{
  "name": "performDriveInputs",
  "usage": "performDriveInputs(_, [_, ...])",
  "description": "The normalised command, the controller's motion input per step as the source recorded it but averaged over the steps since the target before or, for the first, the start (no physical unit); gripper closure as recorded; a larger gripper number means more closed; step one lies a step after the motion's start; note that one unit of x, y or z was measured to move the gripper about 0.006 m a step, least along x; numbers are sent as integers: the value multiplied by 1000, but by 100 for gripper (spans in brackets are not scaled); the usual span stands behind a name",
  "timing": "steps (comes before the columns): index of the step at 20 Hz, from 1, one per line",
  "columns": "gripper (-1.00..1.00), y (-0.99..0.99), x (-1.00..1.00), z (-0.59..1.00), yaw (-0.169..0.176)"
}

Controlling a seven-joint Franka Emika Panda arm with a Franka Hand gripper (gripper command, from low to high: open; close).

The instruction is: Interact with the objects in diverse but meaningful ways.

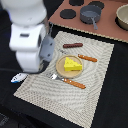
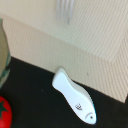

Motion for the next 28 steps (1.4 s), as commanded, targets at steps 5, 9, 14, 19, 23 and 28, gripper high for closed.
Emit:
performDriveInputs(5, [-100, 859, 568, 218, 0])
performDriveInputs(9, [-100, 900, 406, 69, 0])
performDriveInputs(14, [-100, 718, -369, 0, 61])
performDriveInputs(19, [-100, 548, -454, 1, 77])
performDriveInputs(23, [-100, 425, 85, -96, 29])
performDriveInputs(28, [-100, 383, 259, -220, 25])
